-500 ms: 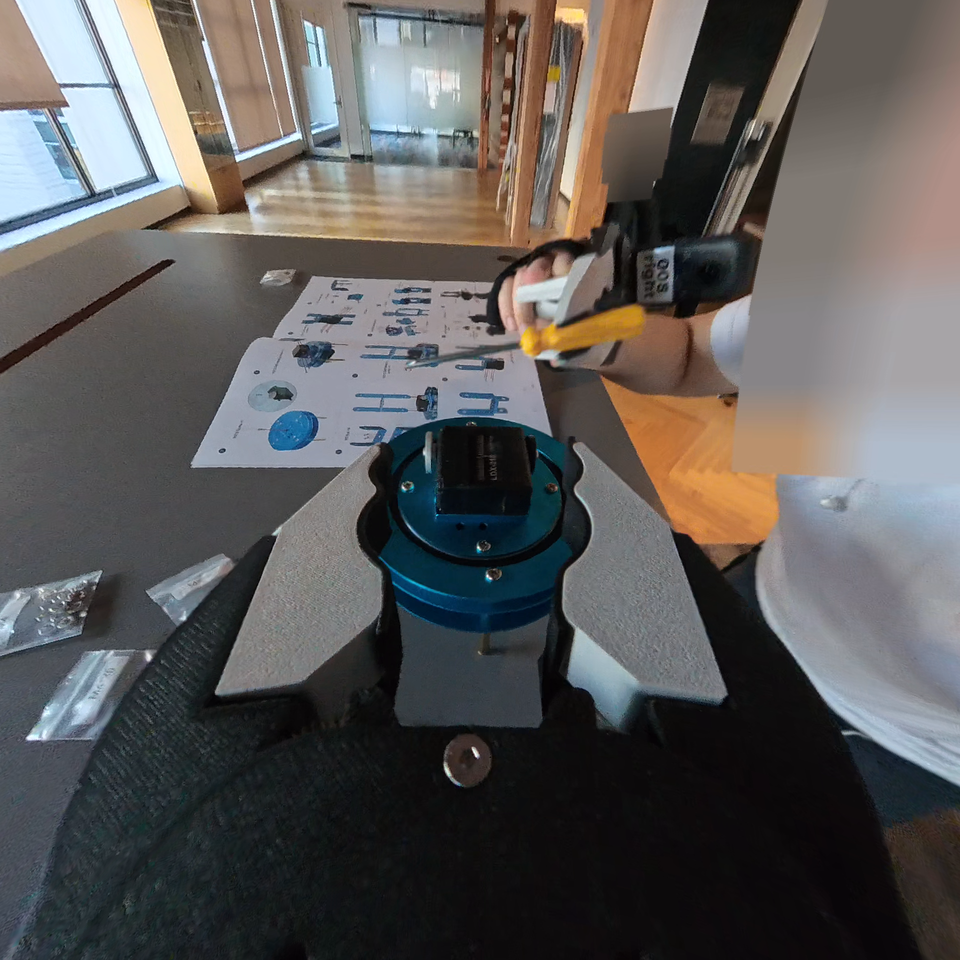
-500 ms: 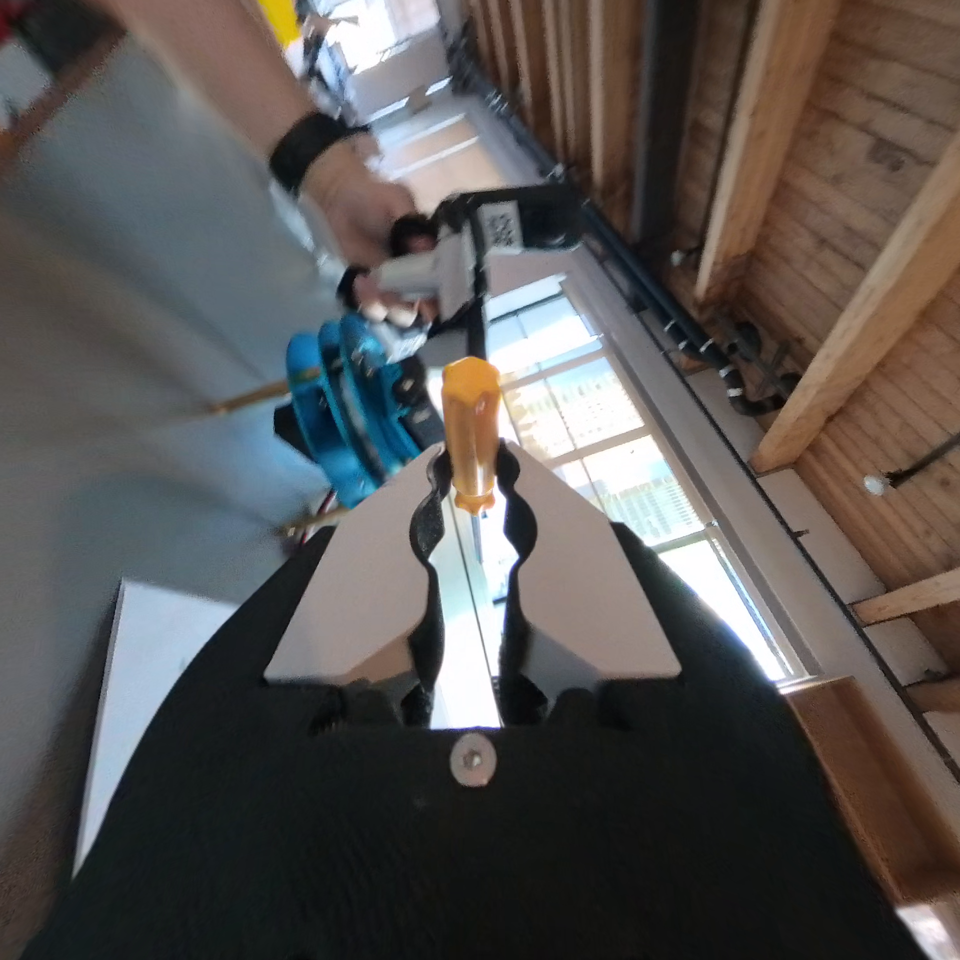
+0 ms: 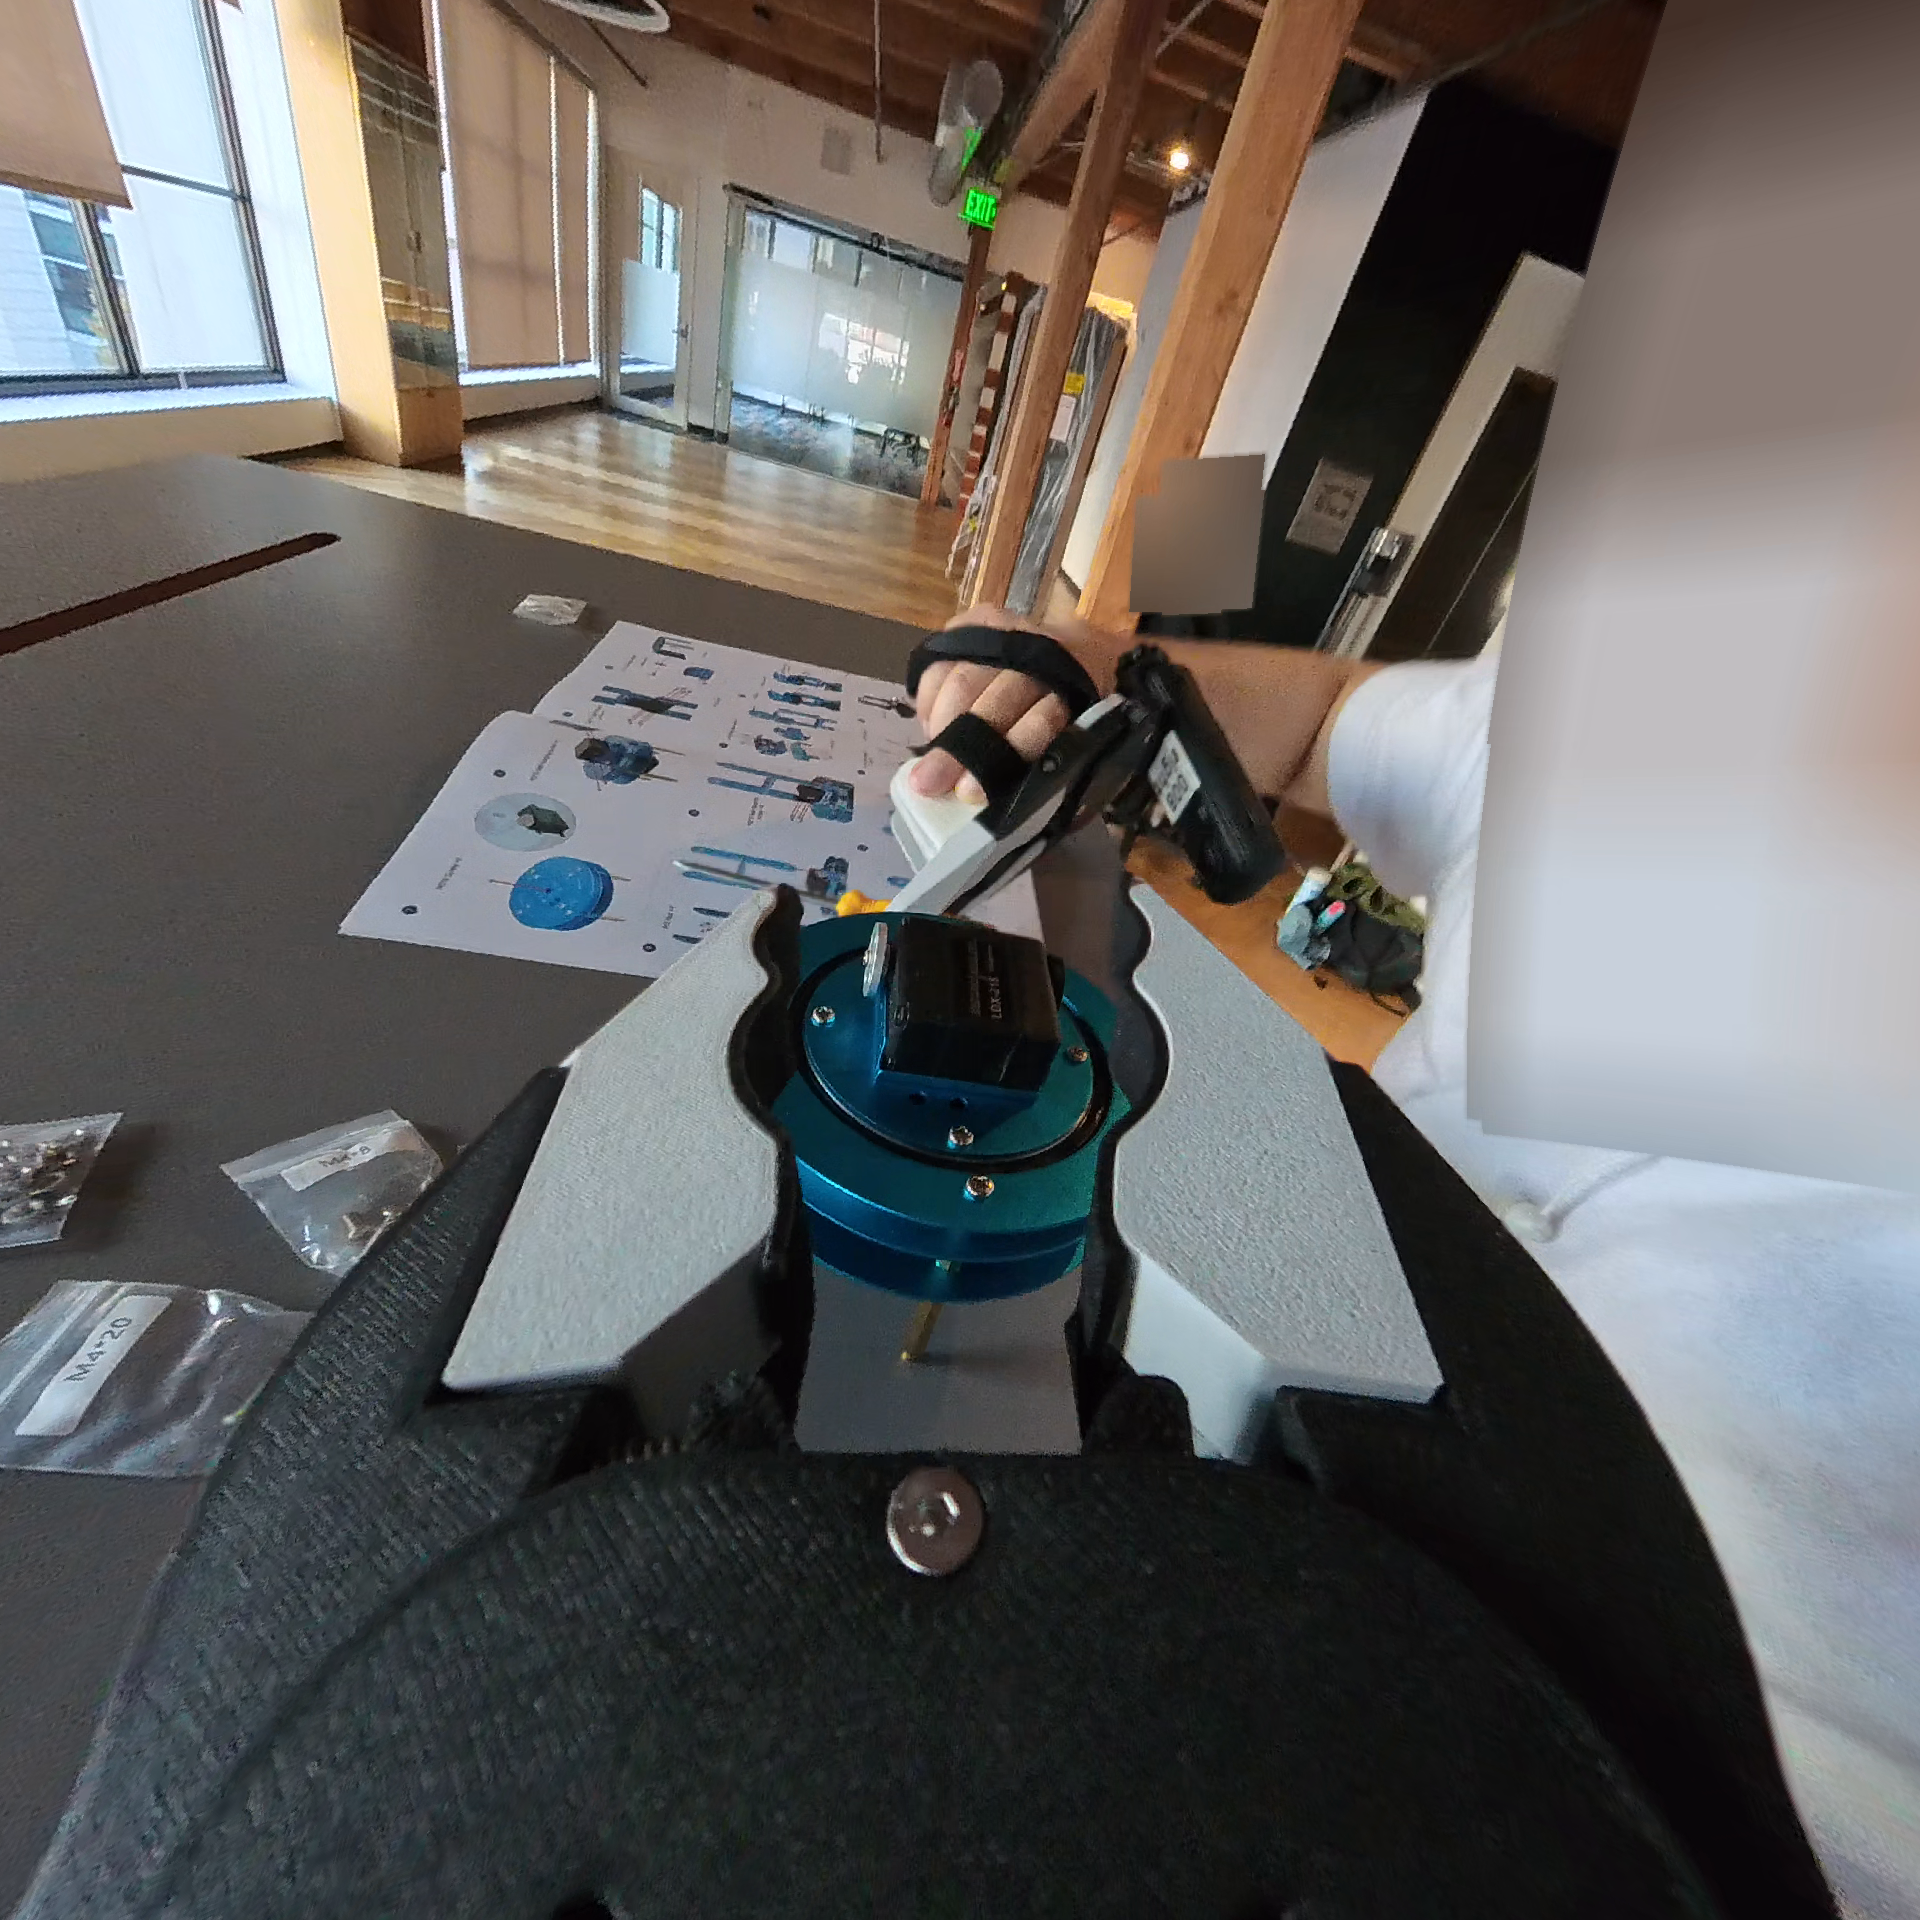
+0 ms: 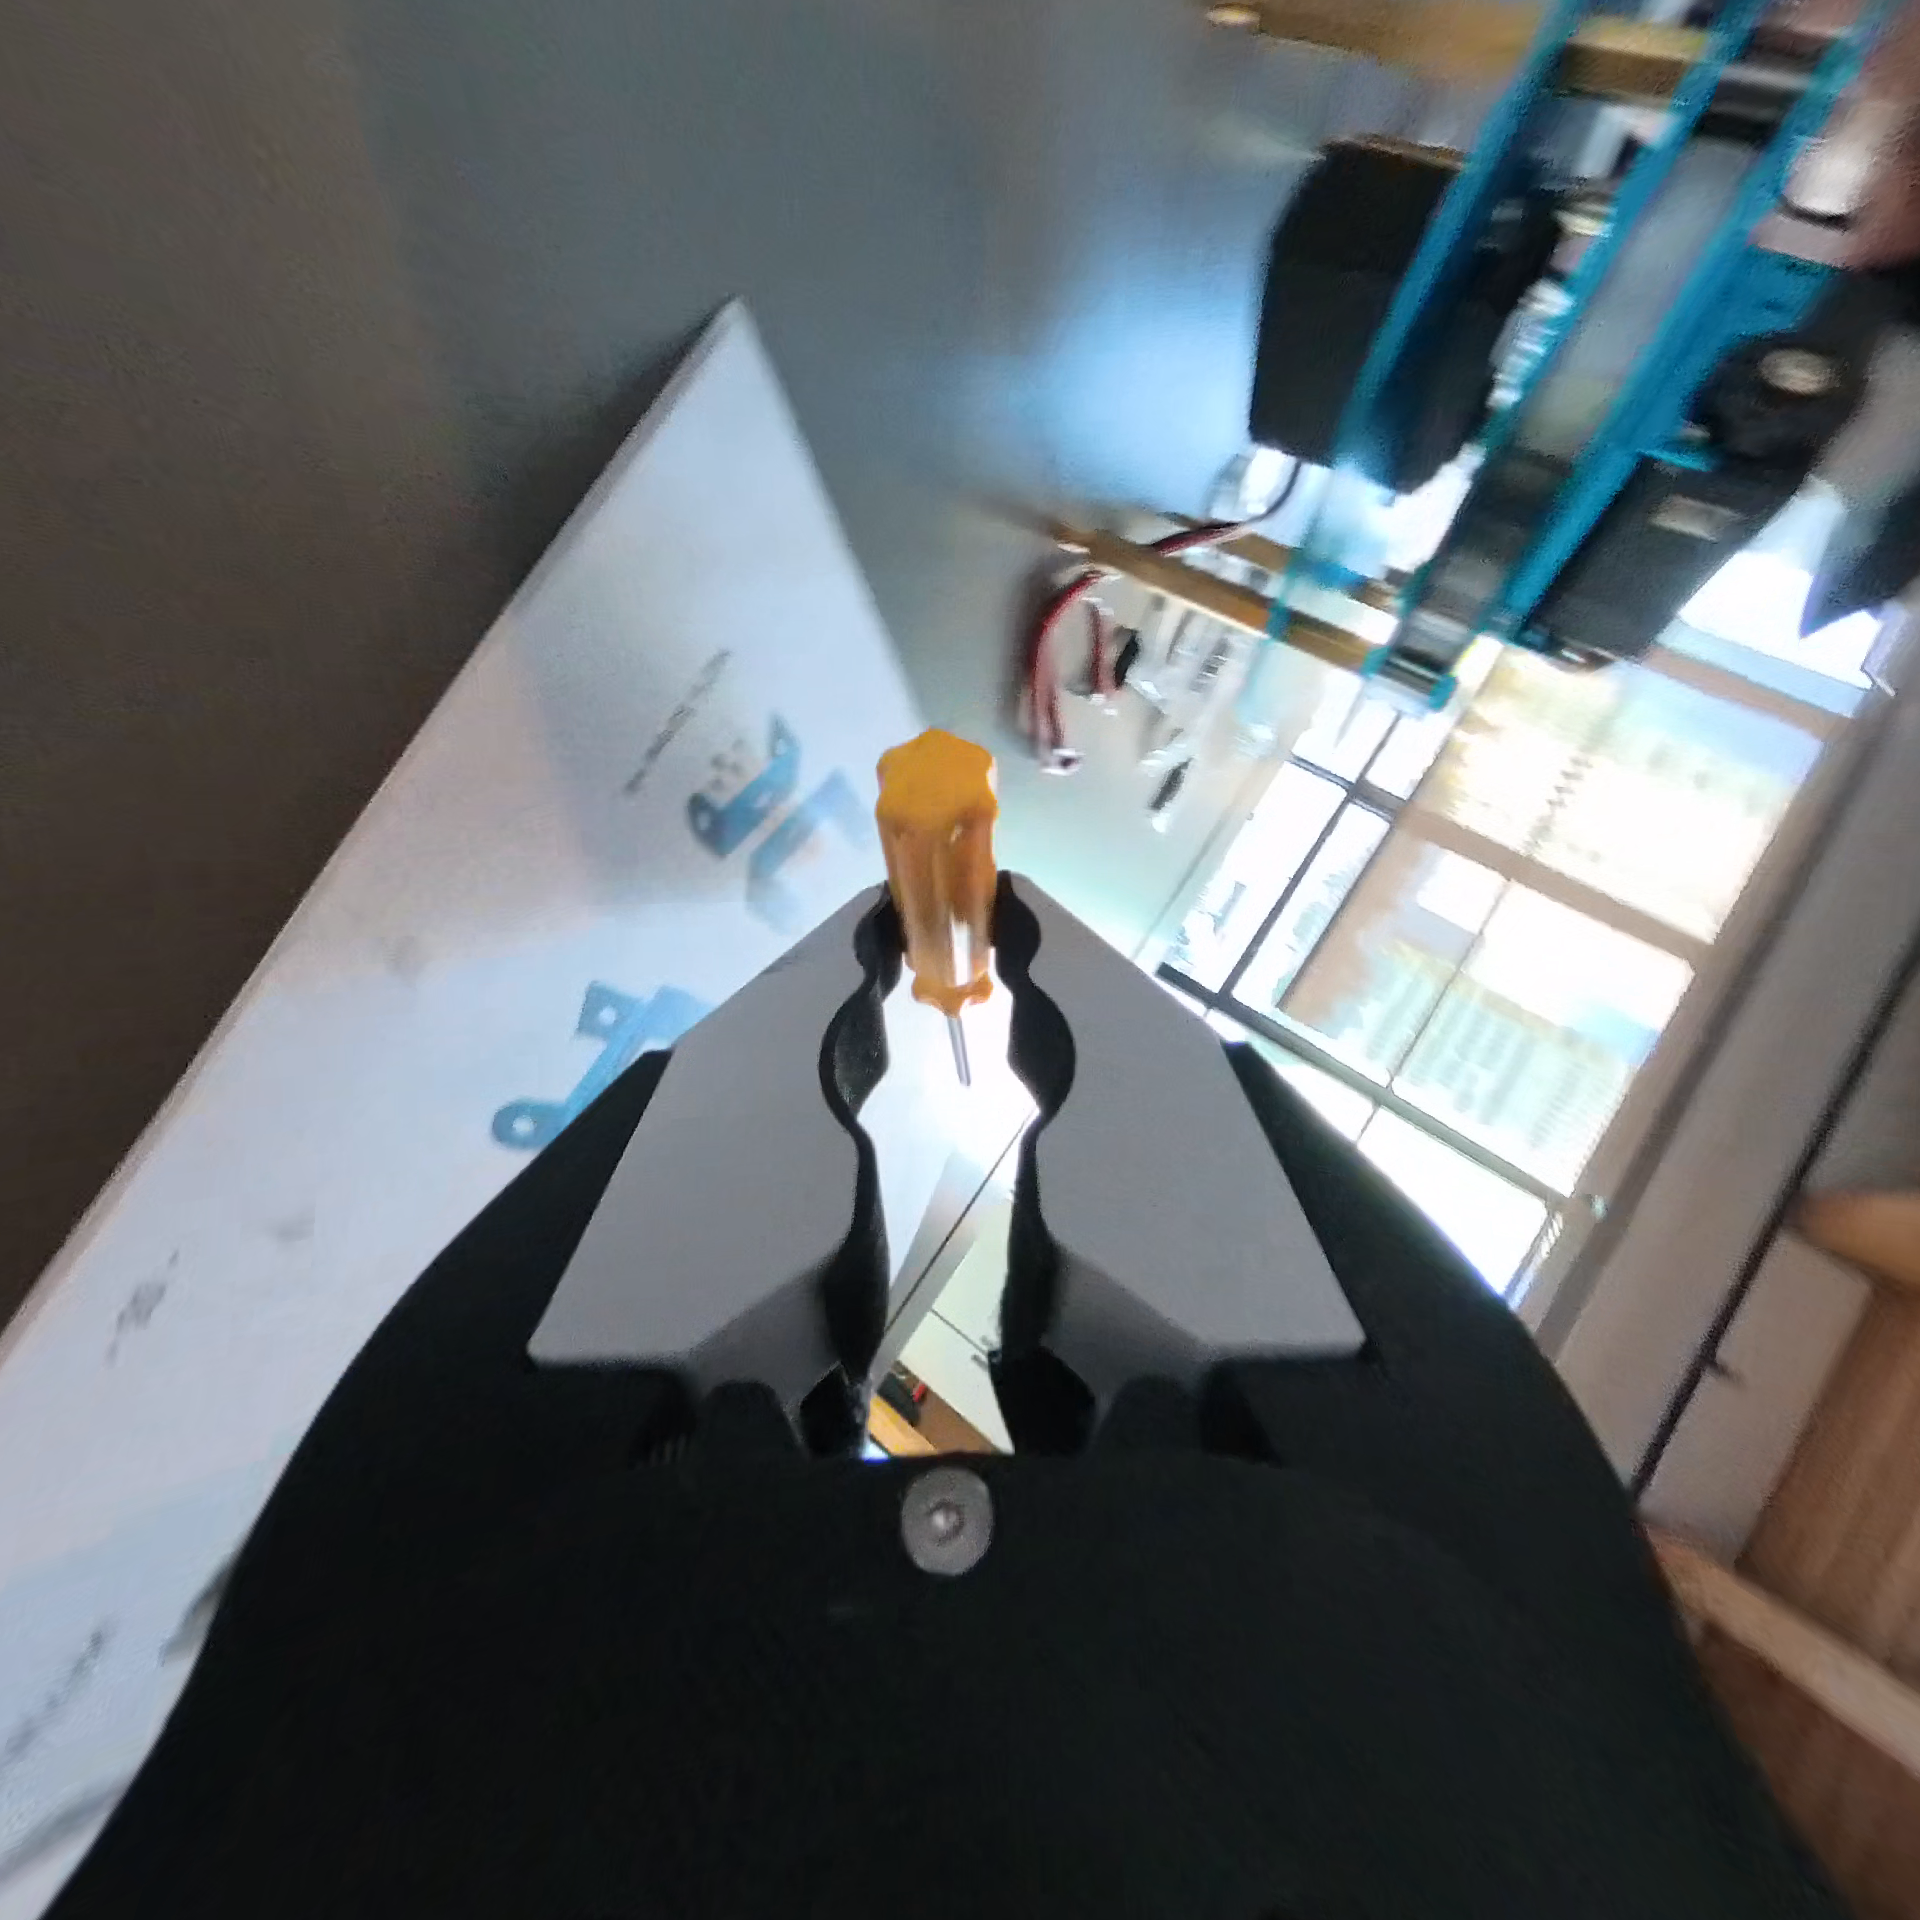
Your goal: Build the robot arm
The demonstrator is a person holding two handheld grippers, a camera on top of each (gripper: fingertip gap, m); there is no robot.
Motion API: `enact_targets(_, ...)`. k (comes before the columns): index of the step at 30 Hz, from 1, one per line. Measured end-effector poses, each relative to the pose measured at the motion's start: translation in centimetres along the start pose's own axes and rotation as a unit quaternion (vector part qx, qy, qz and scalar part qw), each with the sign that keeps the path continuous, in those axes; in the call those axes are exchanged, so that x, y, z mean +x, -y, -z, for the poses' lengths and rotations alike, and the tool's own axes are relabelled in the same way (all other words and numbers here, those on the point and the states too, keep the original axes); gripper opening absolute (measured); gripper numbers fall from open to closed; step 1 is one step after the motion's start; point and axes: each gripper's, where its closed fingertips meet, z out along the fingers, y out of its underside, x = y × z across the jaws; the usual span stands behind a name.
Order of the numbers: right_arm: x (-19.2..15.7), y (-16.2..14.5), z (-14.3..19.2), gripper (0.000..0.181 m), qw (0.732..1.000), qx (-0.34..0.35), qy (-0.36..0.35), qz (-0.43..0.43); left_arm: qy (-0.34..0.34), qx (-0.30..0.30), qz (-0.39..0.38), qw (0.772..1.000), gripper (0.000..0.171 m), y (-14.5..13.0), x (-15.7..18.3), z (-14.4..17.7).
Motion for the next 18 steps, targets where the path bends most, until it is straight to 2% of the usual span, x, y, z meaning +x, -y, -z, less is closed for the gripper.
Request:
enact_targets(3,-1.0,0.2,-0.1,0.017,0.997,0.014,0.07,0.014,0.01,-0.021,-0.029,0.999,0.065,-0.2,0.5,-0.3)
enact_targets(6,-1.2,-0.3,0.1,0.02,0.995,0.013,0.098,0.024,0.013,-0.052,-0.038,0.998,0.067,-0.9,0.7,-0.6)
enact_targets(10,-0.9,-1.6,0.7,0.036,0.996,0.018,0.08,-0.017,0.055,-0.116,-0.029,0.991,0.065,-2.4,-0.4,-1.1)
enact_targets(14,0.1,-3.4,2.1,0.036,0.99,0.036,0.04,-0.133,0.074,-0.139,-0.051,0.986,0.061,-2.0,0.5,-2.5)
enact_targets(15,1.2,-3.3,2.7,0.036,0.979,0.06,0.014,-0.197,0.077,-0.15,-0.054,0.984,0.062,-2.1,0.7,-2.7)
enact_targets(16,2.8,-2.8,3.3,0.036,0.956,0.102,-0.019,-0.274,0.085,-0.162,-0.065,0.981,0.061,-2.4,0.8,-2.8)
enact_targets(17,4.7,-2.3,4.0,0.034,0.922,0.154,-0.051,-0.352,0.096,-0.178,-0.082,0.976,0.06,-2.9,0.6,-2.8)
enact_targets(18,6.8,-1.8,4.9,0.033,0.874,0.215,-0.079,-0.429,0.113,-0.198,-0.102,0.968,0.059,-3.4,0.1,-2.7)
